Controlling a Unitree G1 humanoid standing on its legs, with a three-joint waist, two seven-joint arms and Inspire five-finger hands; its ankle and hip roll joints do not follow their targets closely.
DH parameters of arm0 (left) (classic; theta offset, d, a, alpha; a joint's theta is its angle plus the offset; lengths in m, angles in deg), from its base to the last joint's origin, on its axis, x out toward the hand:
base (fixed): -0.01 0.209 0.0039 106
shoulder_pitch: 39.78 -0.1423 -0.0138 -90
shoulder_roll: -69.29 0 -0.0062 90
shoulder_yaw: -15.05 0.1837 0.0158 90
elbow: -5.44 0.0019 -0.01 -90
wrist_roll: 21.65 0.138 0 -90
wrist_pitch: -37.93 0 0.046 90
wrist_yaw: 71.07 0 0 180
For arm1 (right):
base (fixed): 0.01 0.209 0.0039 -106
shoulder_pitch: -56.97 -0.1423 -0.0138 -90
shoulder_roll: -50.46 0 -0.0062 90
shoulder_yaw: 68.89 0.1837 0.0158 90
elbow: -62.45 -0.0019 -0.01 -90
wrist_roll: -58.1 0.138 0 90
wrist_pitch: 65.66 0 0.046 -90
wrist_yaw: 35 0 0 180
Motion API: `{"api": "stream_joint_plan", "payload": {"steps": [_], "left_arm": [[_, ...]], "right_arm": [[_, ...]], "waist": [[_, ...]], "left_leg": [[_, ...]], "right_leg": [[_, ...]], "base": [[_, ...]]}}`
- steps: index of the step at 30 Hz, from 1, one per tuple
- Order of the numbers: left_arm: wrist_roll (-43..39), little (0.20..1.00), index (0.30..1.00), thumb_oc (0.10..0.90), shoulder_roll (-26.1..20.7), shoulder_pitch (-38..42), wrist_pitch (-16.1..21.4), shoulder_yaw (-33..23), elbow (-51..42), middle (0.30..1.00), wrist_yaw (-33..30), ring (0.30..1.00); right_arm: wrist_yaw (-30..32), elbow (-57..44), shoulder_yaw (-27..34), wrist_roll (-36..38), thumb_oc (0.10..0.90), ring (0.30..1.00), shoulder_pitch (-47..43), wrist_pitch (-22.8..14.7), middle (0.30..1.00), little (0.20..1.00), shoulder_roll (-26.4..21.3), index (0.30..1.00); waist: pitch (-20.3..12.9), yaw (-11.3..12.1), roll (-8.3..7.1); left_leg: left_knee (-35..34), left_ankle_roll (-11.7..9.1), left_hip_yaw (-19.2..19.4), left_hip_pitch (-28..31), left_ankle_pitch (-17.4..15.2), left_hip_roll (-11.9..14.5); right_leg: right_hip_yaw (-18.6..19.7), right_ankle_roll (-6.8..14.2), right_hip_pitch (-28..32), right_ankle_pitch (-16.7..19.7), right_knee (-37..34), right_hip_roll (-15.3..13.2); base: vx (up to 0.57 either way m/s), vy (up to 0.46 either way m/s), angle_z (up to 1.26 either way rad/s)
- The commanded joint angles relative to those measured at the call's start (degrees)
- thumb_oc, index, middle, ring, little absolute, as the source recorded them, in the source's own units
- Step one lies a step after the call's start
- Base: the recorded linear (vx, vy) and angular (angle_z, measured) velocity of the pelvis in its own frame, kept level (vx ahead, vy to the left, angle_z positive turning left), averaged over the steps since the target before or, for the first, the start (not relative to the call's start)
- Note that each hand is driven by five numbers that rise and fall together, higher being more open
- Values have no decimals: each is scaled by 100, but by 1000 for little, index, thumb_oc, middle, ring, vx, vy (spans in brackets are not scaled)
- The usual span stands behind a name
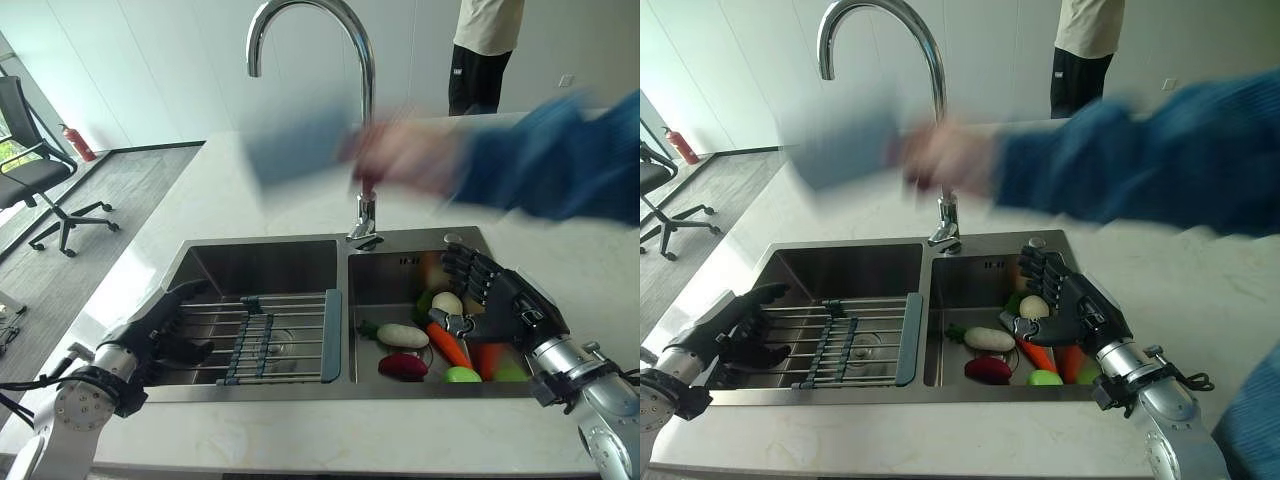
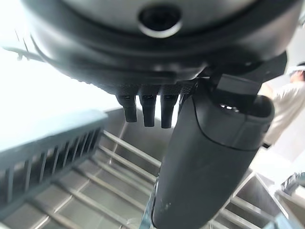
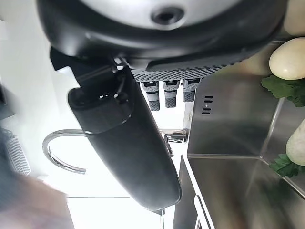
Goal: Place the dishes in the dishwasher.
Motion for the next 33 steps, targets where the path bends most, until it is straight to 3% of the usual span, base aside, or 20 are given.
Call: {"api": "stream_joint_plan", "payload": {"steps": [1, 13, 20, 33], "left_arm": [[-165, 900, 900, 800, -329, 483, 494, -665, -496, 900, -568, 900], [-308, 900, 900, 800, -132, 169, 917, -1007, -1061, 900, -555, 900], [-186, 900, 900, 800, -174, 225, 855, -861, -1090, 900, -290, 900], [557, 900, 900, 800, -866, 794, 628, -276, -919, 900, 556, 900]], "right_arm": [[-40, -609, 424, -112, 800, 900, -600, -468, 900, 900, 104, 900], [36, -742, 444, -197, 800, 900, -483, -484, 900, 900, 172, 900], [62, -717, 376, -204, 800, 900, -526, -505, 900, 900, 122, 900], [147, -576, 172, -126, 800, 900, -798, -497, 900, 900, -135, 900]], "waist": [[-63, 3, -107], [-38, 132, -143], [-30, 124, -142], [-31, -6, -55]], "left_leg": [[745, -103, 149, 236, -1334, 78], [745, -112, 86, 213, -1325, 64], [745, -111, 65, 208, -1320, 58], [745, -124, 101, 223, -1310, 70]], "right_leg": [[-97, 594, 474, 118, -794, 135], [-188, 585, 493, 103, -794, 100], [-190, 579, 491, 108, -794, 115], [-170, 609, 479, 142, -794, 139]], "base": [[0, 0, 0], [3, -3, 3], [0, 0, 0], [0, 0, 0]]}}
